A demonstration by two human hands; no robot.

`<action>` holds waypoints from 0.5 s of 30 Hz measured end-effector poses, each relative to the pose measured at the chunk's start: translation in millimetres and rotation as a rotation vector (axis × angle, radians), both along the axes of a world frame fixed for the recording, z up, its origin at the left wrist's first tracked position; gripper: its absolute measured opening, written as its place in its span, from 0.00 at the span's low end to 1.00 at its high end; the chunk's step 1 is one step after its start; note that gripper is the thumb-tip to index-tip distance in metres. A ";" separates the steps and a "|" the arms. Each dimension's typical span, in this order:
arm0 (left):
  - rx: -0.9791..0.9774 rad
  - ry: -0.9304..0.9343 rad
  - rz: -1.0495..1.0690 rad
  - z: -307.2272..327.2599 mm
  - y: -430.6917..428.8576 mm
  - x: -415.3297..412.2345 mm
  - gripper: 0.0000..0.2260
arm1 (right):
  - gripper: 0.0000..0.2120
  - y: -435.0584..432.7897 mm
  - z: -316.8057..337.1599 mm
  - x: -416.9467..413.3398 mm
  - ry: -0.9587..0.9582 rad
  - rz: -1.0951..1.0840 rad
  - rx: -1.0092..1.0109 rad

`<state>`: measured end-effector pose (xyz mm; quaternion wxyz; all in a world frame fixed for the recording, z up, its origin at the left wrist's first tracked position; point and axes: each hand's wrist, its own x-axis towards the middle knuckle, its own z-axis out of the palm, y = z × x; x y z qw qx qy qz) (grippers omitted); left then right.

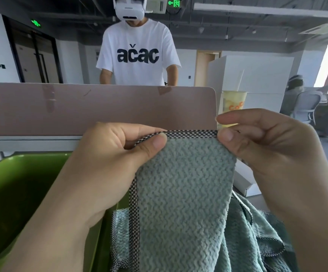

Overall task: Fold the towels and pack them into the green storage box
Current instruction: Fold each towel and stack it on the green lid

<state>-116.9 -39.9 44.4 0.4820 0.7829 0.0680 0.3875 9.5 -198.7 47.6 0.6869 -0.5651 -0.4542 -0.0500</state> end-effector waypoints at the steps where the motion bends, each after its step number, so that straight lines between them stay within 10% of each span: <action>1: 0.029 0.017 0.014 0.3 0.5 -1.2 0.14 | 0.10 1.1 -0.2 -1.4 0.001 -0.024 -0.001; 15: 0.413 0.040 0.296 1.7 -8.5 5.6 0.05 | 0.14 22.4 -20.0 4.2 -0.149 0.090 -0.317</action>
